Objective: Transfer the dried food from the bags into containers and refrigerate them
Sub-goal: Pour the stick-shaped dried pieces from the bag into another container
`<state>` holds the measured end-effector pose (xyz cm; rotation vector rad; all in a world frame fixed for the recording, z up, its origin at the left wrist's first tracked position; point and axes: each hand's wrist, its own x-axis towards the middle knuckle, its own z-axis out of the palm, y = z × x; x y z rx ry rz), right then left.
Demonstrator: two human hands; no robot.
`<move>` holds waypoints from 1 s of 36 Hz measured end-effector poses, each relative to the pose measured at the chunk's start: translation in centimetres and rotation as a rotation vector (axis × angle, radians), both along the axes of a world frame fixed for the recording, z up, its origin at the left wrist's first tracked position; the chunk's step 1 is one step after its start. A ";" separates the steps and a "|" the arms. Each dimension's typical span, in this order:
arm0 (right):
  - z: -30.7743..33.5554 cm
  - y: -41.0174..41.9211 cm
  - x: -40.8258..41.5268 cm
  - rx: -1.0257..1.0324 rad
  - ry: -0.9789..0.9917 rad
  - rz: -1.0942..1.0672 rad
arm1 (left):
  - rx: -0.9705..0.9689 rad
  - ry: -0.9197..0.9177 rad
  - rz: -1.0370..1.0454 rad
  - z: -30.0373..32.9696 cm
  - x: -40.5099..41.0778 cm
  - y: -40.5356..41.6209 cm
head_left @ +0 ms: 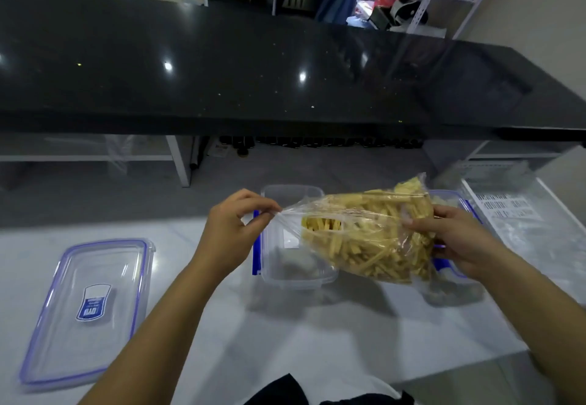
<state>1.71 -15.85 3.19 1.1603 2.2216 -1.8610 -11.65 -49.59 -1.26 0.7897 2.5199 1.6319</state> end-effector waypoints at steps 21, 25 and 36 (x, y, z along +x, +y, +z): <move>1.4 0.6 -1.8 0.070 -0.034 0.056 | 0.002 -0.005 0.040 0.1 -0.1 1.1; 1.6 0.7 -1.6 0.102 0.023 0.049 | 0.017 -0.024 0.025 -0.4 0.2 1.6; 1.8 0.6 -0.5 0.099 0.007 0.035 | 0.074 -0.107 0.012 -0.2 0.4 2.1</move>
